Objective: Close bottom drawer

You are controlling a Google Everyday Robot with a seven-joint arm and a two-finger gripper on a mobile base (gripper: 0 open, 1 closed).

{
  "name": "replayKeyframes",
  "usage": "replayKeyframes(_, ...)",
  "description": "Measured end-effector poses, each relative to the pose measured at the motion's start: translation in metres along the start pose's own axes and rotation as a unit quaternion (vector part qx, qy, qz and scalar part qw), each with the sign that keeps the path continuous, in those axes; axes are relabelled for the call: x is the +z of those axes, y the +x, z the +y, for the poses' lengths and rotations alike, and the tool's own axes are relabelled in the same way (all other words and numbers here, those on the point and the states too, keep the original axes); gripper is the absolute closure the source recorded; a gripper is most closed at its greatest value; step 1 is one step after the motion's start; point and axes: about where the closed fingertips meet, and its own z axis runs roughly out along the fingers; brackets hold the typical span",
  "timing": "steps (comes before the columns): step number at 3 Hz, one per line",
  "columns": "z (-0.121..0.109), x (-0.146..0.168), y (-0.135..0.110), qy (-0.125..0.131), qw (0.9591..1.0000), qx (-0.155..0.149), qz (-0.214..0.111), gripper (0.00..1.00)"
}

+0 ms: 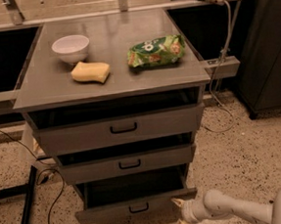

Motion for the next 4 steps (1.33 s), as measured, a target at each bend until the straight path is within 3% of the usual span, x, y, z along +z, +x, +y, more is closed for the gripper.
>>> replayKeyframes(1,-0.051,-0.010,-0.015,0.029,0.9982,-0.031,-0.043,0.42)
replayKeyframes(2,-0.097,-0.015,-0.018,0.040,0.9964,-0.044,-0.061,0.65)
replayKeyframes(3,-0.133,0.003,-0.016,0.038,0.9966,-0.046,-0.058,0.88)
replayKeyframes(4,-0.145,0.041,-0.012,0.024,0.9981,-0.040,-0.040,1.00)
